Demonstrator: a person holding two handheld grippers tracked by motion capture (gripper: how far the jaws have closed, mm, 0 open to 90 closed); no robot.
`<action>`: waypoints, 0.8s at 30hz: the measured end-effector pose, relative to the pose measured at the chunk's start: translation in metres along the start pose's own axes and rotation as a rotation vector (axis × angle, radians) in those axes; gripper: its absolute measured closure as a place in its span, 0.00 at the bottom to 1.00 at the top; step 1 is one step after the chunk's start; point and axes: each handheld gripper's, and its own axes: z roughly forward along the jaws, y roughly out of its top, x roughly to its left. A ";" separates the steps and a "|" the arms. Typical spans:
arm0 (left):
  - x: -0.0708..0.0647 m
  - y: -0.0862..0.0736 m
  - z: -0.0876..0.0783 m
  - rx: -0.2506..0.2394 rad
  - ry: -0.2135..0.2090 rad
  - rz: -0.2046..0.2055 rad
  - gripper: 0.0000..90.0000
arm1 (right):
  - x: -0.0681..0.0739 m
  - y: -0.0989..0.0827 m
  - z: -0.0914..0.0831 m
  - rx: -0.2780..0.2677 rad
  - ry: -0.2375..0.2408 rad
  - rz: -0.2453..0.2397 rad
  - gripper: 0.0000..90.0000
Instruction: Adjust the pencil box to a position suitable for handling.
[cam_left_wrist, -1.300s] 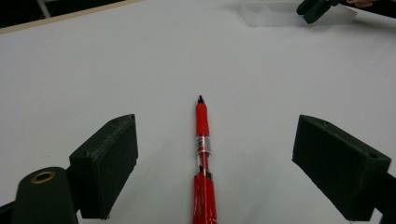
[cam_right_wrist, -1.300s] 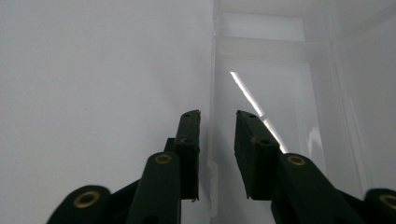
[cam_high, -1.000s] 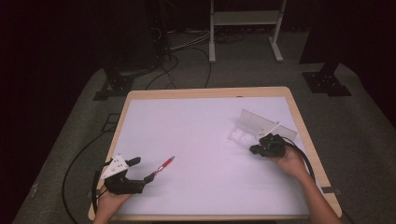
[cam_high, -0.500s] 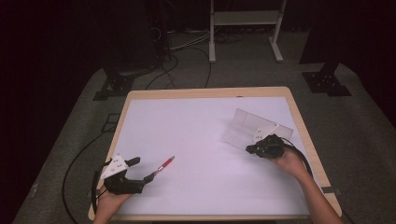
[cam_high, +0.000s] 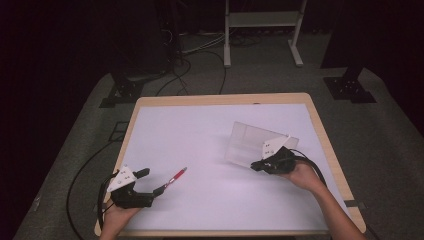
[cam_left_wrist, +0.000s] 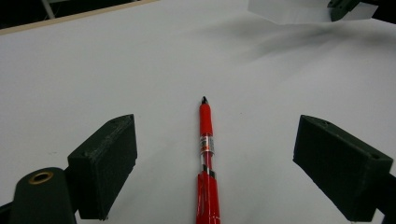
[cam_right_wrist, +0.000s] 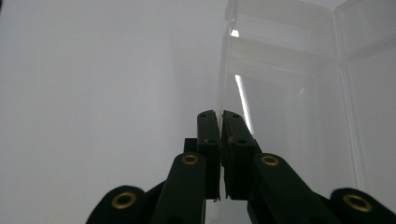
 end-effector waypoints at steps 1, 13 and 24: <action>0.000 0.000 0.000 0.000 0.000 0.000 0.14 | 0.001 0.002 0.002 0.001 0.010 -0.010 0.96; -0.001 0.000 0.002 0.002 -0.005 0.003 0.14 | 0.022 0.015 0.023 0.021 0.105 -0.076 0.96; 0.000 0.000 0.001 0.001 -0.005 0.002 0.14 | 0.032 0.020 0.044 0.044 0.165 -0.113 0.96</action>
